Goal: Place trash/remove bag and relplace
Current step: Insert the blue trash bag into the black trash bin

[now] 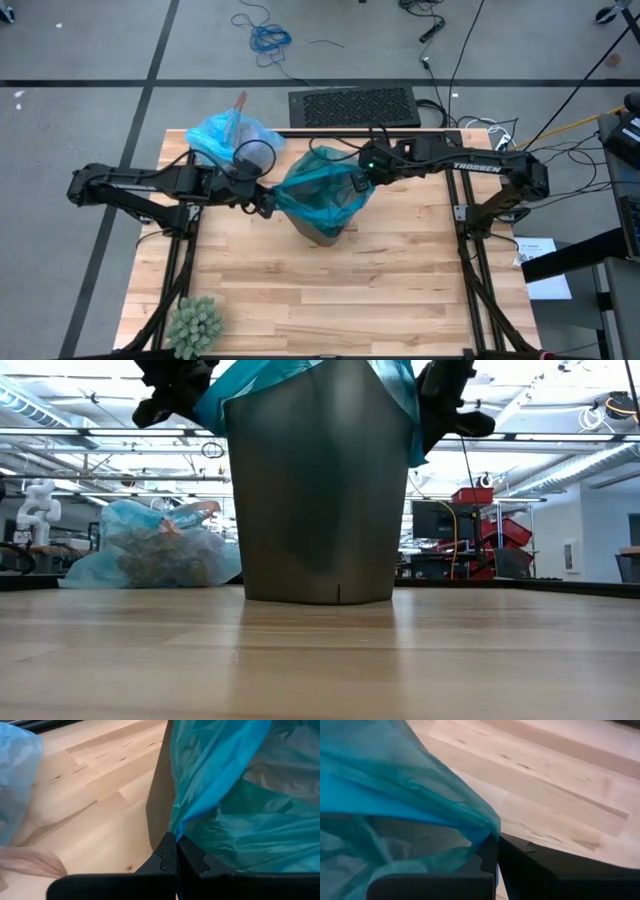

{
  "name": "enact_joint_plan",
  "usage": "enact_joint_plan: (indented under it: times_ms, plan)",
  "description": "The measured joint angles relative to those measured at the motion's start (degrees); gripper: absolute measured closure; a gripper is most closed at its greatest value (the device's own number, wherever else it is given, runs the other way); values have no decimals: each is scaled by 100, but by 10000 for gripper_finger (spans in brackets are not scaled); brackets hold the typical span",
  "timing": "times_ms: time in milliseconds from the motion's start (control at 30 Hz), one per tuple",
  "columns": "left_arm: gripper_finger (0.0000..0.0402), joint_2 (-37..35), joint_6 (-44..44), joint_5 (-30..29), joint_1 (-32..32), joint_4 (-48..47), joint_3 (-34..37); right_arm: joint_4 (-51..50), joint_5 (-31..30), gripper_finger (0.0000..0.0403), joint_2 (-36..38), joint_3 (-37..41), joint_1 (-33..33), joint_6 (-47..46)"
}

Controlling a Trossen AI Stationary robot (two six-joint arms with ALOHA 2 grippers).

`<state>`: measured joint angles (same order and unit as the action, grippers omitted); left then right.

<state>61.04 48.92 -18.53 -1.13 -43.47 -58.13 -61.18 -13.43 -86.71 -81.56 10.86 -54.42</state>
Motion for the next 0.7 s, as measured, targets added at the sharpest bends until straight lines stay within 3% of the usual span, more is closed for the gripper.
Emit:
enact_joint_plan:
  times_ms: [267,400,533,700]
  plan:
    - [401,189,-16,-183,0,-13,42,-298,55,403,80,-13,119,156]
    - [378,349,-144,171,0,55,44,-335,199,394,80,-13,115,295]
    - [323,409,-137,574,-1,178,48,-400,378,347,85,-11,119,379]
    - [248,409,-148,744,0,177,-23,-453,594,250,125,-85,116,619]
